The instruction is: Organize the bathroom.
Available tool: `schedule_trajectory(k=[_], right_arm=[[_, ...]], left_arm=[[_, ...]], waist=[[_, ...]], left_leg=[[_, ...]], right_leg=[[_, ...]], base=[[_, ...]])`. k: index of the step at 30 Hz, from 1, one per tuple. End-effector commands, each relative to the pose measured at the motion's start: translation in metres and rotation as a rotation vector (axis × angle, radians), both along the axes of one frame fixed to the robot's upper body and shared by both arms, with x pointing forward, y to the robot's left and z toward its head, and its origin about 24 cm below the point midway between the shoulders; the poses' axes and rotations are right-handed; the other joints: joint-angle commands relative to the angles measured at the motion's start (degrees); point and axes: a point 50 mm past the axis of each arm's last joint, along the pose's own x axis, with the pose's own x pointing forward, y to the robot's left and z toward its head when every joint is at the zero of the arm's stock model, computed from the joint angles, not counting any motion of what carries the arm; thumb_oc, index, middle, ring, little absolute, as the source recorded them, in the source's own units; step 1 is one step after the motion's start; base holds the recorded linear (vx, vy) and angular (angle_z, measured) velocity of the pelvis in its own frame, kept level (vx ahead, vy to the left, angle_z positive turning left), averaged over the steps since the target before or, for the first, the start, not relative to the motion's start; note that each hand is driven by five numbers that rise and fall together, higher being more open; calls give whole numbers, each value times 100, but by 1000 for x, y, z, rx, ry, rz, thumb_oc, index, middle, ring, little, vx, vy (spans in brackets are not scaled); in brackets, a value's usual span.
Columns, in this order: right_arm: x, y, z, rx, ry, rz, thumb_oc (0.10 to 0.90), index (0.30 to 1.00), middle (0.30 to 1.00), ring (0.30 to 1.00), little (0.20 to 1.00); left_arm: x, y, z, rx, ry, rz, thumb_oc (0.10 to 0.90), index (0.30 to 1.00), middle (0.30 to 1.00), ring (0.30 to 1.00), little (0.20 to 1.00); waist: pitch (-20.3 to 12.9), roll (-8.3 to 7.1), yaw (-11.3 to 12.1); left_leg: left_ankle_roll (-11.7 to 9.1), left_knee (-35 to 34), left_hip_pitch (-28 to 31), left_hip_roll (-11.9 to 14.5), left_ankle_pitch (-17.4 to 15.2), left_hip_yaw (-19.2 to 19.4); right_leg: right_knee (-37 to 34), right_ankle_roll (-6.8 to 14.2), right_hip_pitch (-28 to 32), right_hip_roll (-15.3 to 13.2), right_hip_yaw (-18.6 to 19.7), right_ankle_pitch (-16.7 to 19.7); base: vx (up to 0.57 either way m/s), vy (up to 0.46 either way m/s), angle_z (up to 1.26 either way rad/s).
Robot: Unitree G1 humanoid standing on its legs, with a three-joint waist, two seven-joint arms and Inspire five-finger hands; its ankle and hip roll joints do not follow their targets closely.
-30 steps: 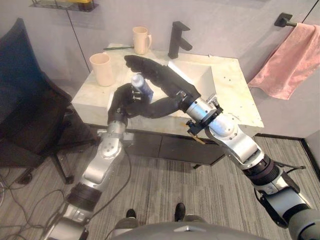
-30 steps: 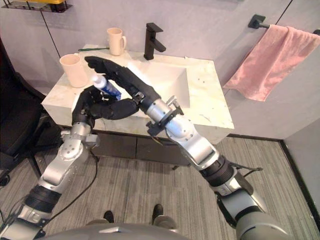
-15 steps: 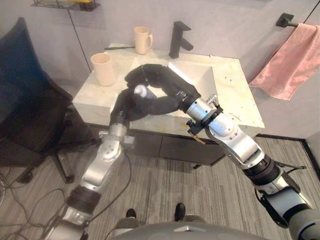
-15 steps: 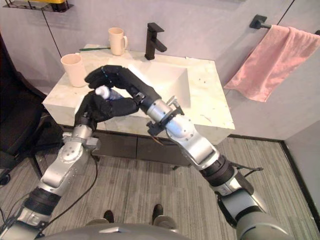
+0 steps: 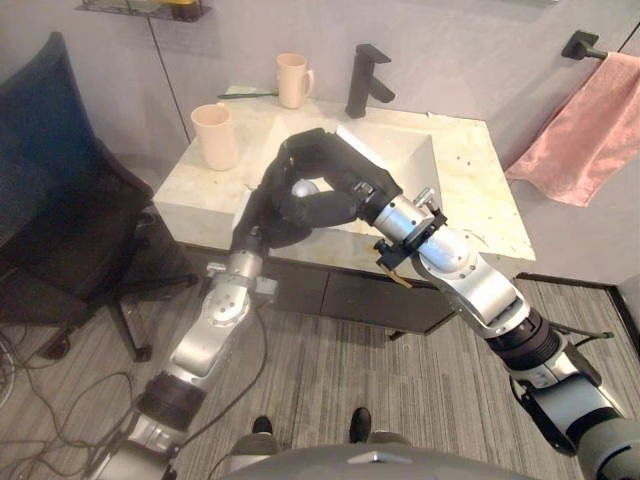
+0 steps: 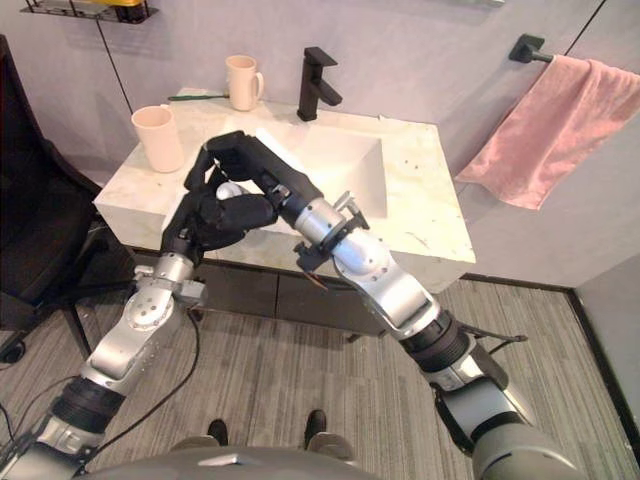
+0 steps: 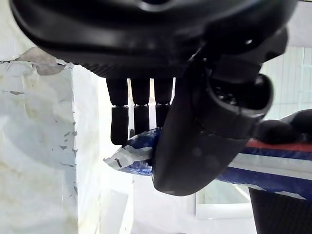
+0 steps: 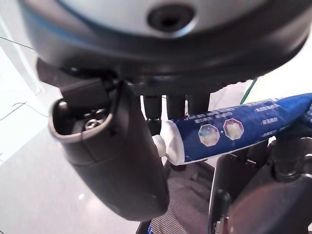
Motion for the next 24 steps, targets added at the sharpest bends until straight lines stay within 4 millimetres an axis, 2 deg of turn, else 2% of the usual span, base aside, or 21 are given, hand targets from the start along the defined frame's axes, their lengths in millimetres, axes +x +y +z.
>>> schedule_trajectory(k=[1, 14, 24], right_arm=[[-14, 0, 60, 190, -224, 62, 800, 900, 900, 900, 900], [-15, -13, 47, 173, -201, 9, 800, 900, 900, 900, 900], [-12, -10, 35, 147, -131, 25, 800, 900, 900, 900, 900]], left_arm=[[-2, 10, 57, -93, -322, 40, 400, 300, 300, 300, 300], [-2, 15, 57, -103, -319, 109, 400, 300, 300, 300, 300], [-3, 3, 57, -105, -328, 102, 400, 300, 300, 300, 300]], waist=[[-321, 181, 39], [-296, 173, -66], [-256, 147, -93]], left_leg=[[396, 100, 96, -244, -907, 87], [401, 96, 99, -229, -906, 136], [408, 110, 84, -219, -912, 146]], right_leg=[[661, 337, -12, 43, 165, -1001], [670, 363, -55, 38, 222, -982], [656, 366, -61, 46, 235, -966]], base=[[0, 0, 0], [0, 0, 0], [0, 0, 0]])
